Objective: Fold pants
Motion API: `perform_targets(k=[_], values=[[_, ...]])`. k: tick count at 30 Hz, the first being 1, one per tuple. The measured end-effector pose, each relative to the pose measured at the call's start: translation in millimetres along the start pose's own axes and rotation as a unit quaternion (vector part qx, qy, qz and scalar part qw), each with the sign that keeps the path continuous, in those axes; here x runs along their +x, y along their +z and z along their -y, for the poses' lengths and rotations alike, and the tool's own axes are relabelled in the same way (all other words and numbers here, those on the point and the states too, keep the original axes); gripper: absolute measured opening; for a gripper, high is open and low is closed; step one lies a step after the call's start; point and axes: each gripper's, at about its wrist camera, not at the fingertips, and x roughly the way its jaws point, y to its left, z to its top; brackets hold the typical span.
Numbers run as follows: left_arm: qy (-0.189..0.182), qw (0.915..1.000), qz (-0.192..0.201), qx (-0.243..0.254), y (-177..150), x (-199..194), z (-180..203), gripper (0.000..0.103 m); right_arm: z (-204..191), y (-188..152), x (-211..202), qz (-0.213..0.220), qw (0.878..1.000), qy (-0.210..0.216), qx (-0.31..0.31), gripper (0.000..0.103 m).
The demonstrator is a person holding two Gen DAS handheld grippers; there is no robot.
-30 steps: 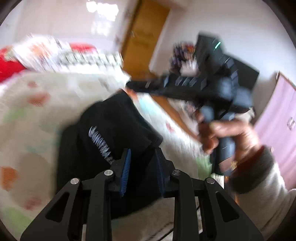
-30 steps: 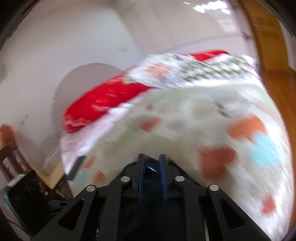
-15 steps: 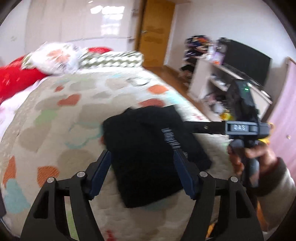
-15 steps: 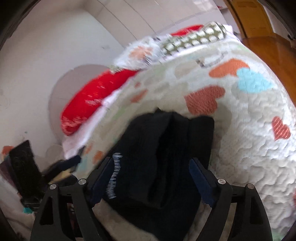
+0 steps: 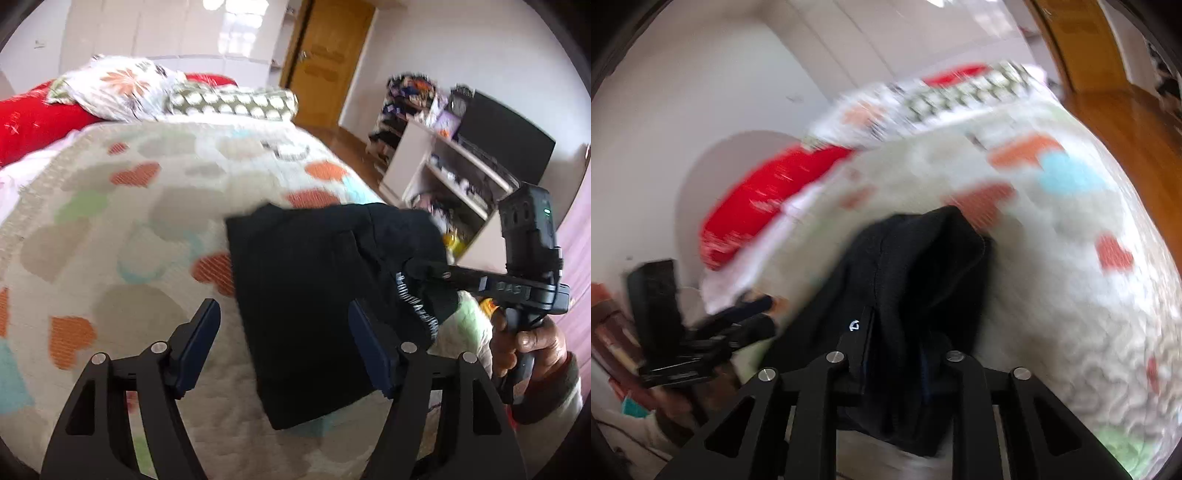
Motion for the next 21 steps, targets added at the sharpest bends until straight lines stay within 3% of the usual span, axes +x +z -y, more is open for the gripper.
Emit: perform_targets(k=[3, 6, 9, 16, 19, 21], values=[[0.001, 0.9989, -0.048, -0.002, -10.4, 26.4, 4.0, 0.072, 8.8, 1.6, -4.9, 0.002, 1.0, -0.013, 0.013, 0.047], [0.0, 0.9989, -0.046, -0.008, -14.5, 24.0, 2.4, 0.072, -2.4, 18.8, -29.7, 0.046, 0.998, -0.04, -0.017, 0.051], [0.0, 0.999, -0.045, -0.005, -13.1, 21.9, 2.8, 0.073, -23.1, 40.5, -34.1, 0.065, 0.996, -0.035, -0.048, 0.051], [-0.001, 0.9989, -0.044, -0.014, -17.2, 27.9, 5.2, 0.076, -80.3, 69.7, 50.9, 0.001, 0.986, -0.053, -0.155, 0.047], [-0.004, 0.9988, -0.046, -0.018, -16.8, 30.0, 2.7, 0.079, -74.0, 66.5, 91.5, -0.023, 0.978, -0.121, -0.17, 0.043], [-0.007, 0.9986, -0.048, -0.023, -16.3, 32.5, 1.1, 0.08, -62.6, 69.8, 104.9, -0.015, 0.981, -0.122, -0.153, 0.043]])
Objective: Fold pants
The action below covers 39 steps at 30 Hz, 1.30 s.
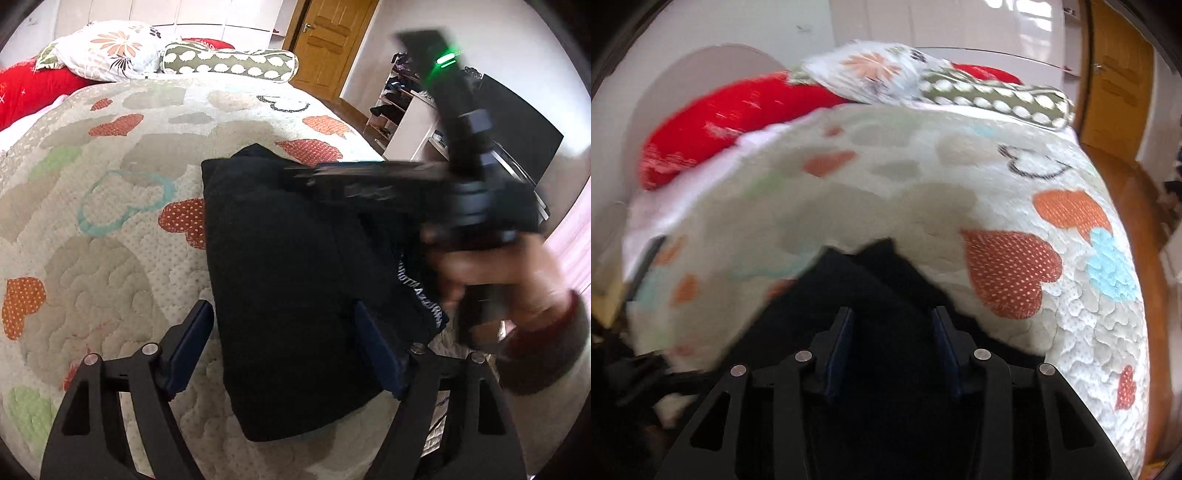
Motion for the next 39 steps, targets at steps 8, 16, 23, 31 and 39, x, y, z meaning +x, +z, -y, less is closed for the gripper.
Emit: perform_targets(k=[8, 16, 23, 31, 39], values=[[0.005, 1.0, -0.003, -0.001, 7.2, 1.6, 1.1, 0.083, 17.8, 3.8, -18.5, 0.013, 0.999, 0.026, 0.043, 0.047], [0.05, 0.9983, 0.03, -0.004, 24.6, -19.2, 2.3, 0.082, 17.5, -28.8, -93.8, 0.053, 0.997, -0.005, 0.047, 0.052], [0.08, 0.9961, 0.036, -0.009, 28.9, -13.8, 3.6, 0.082, 16.5, -67.6, -94.5, 0.03, 0.998, -0.024, 0.057, 0.053], [0.096, 0.995, 0.021, -0.017, 18.4, 2.4, 1.4, 0.083, 26.6, -85.0, -76.8, 0.017, 0.996, -0.025, 0.08, 0.061], [0.113, 0.9931, 0.03, -0.009, 21.1, -6.5, 8.2, 0.083, 17.6, -80.2, -101.4, 0.036, 0.996, -0.035, 0.068, 0.063]])
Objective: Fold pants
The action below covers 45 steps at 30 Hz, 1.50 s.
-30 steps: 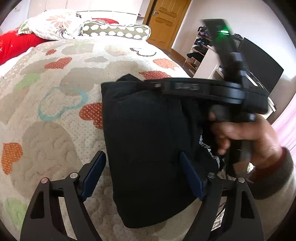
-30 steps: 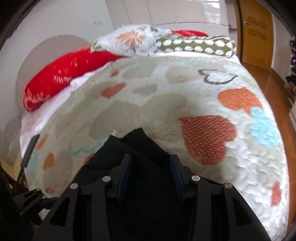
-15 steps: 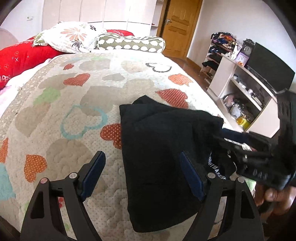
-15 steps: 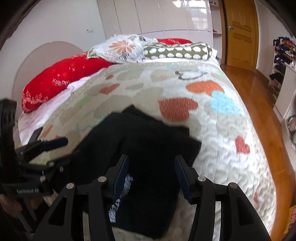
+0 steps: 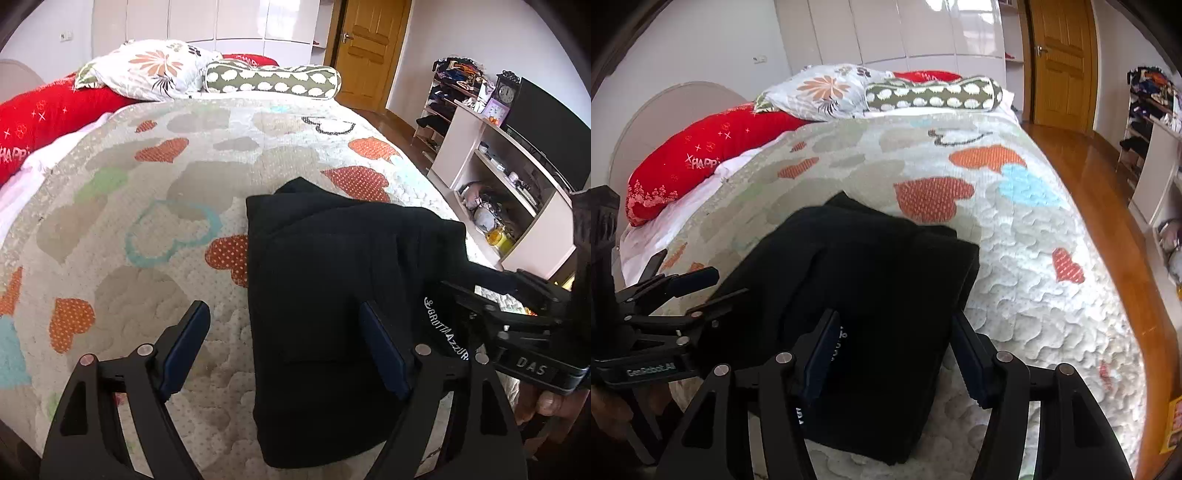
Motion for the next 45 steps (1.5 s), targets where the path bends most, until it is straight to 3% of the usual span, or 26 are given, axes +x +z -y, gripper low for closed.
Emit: perform_targets(k=[16, 17, 19, 23, 27, 33, 37, 45], values=[[-0.004, 0.9999, 0.006, -0.008, 3.3, -7.3, -0.4, 0.083, 17.3, -1.3, 16.9, 0.0, 0.999, 0.032, 0.044, 0.067], [-0.003, 0.9999, 0.006, -0.009, 4.7, -6.4, -0.6, 0.083, 19.6, 0.5, 18.6, 0.004, 0.998, 0.038, 0.046, 0.065], [0.001, 0.9998, 0.009, -0.017, 9.2, -4.6, -1.6, 0.083, 21.0, 5.1, 21.6, 0.006, 0.998, 0.056, 0.04, 0.046], [0.014, 0.9997, 0.009, -0.018, 17.7, 4.0, 1.7, 0.083, 15.4, 11.7, 17.7, 0.009, 0.999, 0.045, 0.009, 0.03], [0.025, 0.9995, -0.001, -0.02, 22.2, 18.0, 7.8, 0.083, 15.5, 13.8, 11.0, 0.007, 0.999, 0.038, -0.011, 0.023], [0.032, 0.9988, -0.019, -0.031, 18.2, 31.0, 11.6, 0.084, 16.3, 11.5, 21.4, -0.007, 0.999, 0.022, -0.027, 0.024], [0.031, 0.9985, -0.024, -0.038, 18.7, 31.3, 9.9, 0.084, 16.9, 12.6, 17.4, -0.007, 0.999, 0.009, -0.032, 0.036], [0.036, 0.9987, -0.02, -0.03, 15.9, 15.5, 10.4, 0.084, 7.4, 11.4, -3.9, 0.001, 0.996, -0.03, -0.079, 0.037]])
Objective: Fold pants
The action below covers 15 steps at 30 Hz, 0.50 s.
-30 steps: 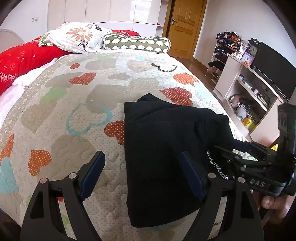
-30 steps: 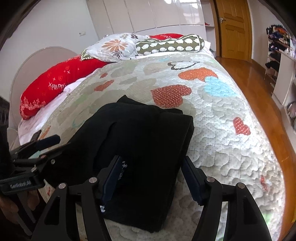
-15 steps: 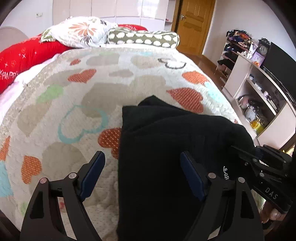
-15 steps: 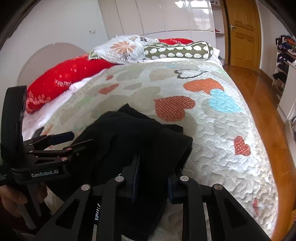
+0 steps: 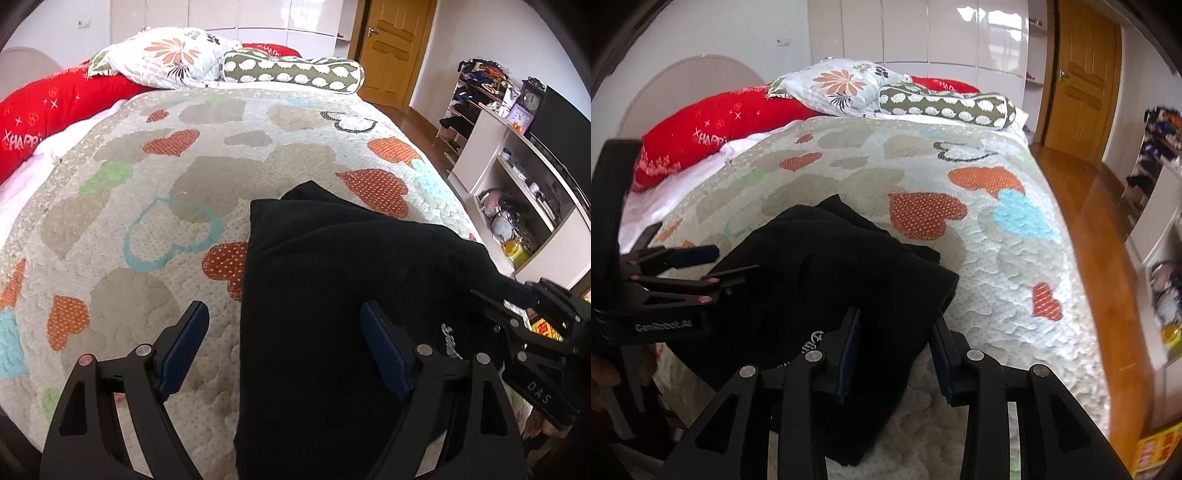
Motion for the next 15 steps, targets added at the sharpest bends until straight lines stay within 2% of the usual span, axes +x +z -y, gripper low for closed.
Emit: perform_targets(k=[5, 8, 13, 15], values=[[-0.008, 0.9998, 0.015, 0.009, -1.7, -18.7, -1.0, 0.084, 3.8, 0.7, -14.8, 0.005, 1.0, -0.012, -0.004, 0.038], [-0.013, 0.9997, 0.021, 0.007, -1.9, -25.4, -2.4, 0.084, 2.9, 1.5, -20.4, 0.008, 1.0, -0.015, -0.007, 0.042], [-0.02, 0.9995, 0.021, 0.009, -3.6, -28.4, -0.2, 0.084, -3.2, 0.8, -20.4, 0.005, 1.0, -0.003, -0.009, 0.043], [-0.021, 0.9994, 0.022, 0.013, -6.3, -28.2, 1.1, 0.084, -6.3, -2.9, -16.8, 0.002, 1.0, 0.001, -0.009, 0.048]])
